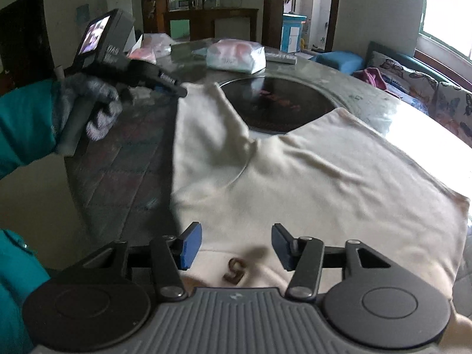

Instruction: Fold clothes

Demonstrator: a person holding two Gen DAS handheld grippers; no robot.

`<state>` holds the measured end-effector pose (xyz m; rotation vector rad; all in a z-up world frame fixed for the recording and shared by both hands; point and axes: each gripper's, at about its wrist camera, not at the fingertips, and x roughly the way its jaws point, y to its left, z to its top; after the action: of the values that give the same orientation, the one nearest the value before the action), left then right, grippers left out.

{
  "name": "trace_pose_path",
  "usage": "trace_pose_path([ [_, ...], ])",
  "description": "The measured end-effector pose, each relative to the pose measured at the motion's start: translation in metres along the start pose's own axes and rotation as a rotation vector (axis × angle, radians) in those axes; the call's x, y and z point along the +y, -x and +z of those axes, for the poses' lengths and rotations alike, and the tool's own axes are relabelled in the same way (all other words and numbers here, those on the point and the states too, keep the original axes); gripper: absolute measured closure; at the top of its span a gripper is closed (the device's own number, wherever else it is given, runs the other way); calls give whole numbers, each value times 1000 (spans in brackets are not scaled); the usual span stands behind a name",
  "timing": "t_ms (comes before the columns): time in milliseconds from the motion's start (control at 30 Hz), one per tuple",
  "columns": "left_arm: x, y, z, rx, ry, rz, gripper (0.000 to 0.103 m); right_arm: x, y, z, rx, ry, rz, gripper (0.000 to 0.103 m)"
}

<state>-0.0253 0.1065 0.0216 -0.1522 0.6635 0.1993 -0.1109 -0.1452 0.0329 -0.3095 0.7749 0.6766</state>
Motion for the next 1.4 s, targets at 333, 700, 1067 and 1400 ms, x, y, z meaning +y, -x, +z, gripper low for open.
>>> trace_pose_path([
  [333, -2, 14, 6, -51, 47, -70, 101, 4, 6, -3, -5, -19, 7, 52],
  [700, -28, 74, 36, -172, 101, -328, 101, -16, 20, 3, -50, -98, -10, 52],
  [1067, -125, 129, 29, -188, -66, -672, 101, -36, 22, -6, -70, -167, -68, 52],
  [1400, -190, 131, -12, -46, -222, -916, 98, -64, 21, -27, -59, -267, -126, 51],
])
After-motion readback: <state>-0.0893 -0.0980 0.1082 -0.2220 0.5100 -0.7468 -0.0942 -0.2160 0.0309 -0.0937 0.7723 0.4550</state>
